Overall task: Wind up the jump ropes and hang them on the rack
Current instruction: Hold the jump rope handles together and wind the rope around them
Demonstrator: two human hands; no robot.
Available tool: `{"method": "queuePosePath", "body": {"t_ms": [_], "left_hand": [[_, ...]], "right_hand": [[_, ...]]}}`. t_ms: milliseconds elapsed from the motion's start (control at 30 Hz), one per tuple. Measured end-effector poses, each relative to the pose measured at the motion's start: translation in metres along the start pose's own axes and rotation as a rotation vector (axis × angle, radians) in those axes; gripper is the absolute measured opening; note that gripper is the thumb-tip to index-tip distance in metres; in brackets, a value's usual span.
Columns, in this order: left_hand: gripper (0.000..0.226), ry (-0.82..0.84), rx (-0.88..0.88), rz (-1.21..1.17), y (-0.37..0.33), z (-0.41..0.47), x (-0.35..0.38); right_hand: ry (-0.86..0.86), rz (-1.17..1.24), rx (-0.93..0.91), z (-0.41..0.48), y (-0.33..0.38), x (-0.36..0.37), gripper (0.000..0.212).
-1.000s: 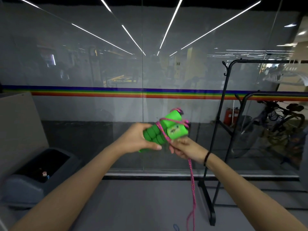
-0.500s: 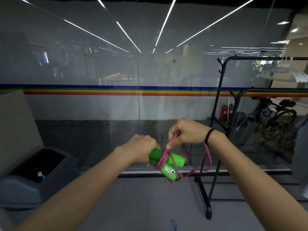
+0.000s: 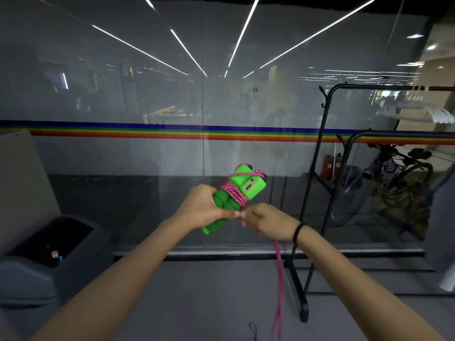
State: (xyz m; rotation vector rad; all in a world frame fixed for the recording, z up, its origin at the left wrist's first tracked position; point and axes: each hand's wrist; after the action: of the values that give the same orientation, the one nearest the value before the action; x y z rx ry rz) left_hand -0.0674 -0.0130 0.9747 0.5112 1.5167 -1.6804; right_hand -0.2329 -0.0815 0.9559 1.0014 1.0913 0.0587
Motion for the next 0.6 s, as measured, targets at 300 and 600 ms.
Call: {"method": "queuePosePath", "body": {"t_ms": [300,600], "left_hand": [[0.026,0.221,0.35,0.819,0.009,-0.007,0.005],[0.034,0.261,0.266,-0.465,0.008,-0.02,0.013]], "right_hand": [[0.146,-0.34,-0.155,-0.007,0.027,-0.028,0.024],[0.023,0.566,-0.104,0.009,-0.004,-0.029,0.03]]}}
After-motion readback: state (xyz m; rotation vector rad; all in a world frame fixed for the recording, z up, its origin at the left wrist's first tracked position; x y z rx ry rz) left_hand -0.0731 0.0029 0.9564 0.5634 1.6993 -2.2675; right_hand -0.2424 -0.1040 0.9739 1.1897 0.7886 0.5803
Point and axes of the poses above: each hand's wrist, its own z-axis towards the middle knuckle, its own x-axis out of the palm, y = z × x, and after that the axes turned 7 degrees about z, right-handed
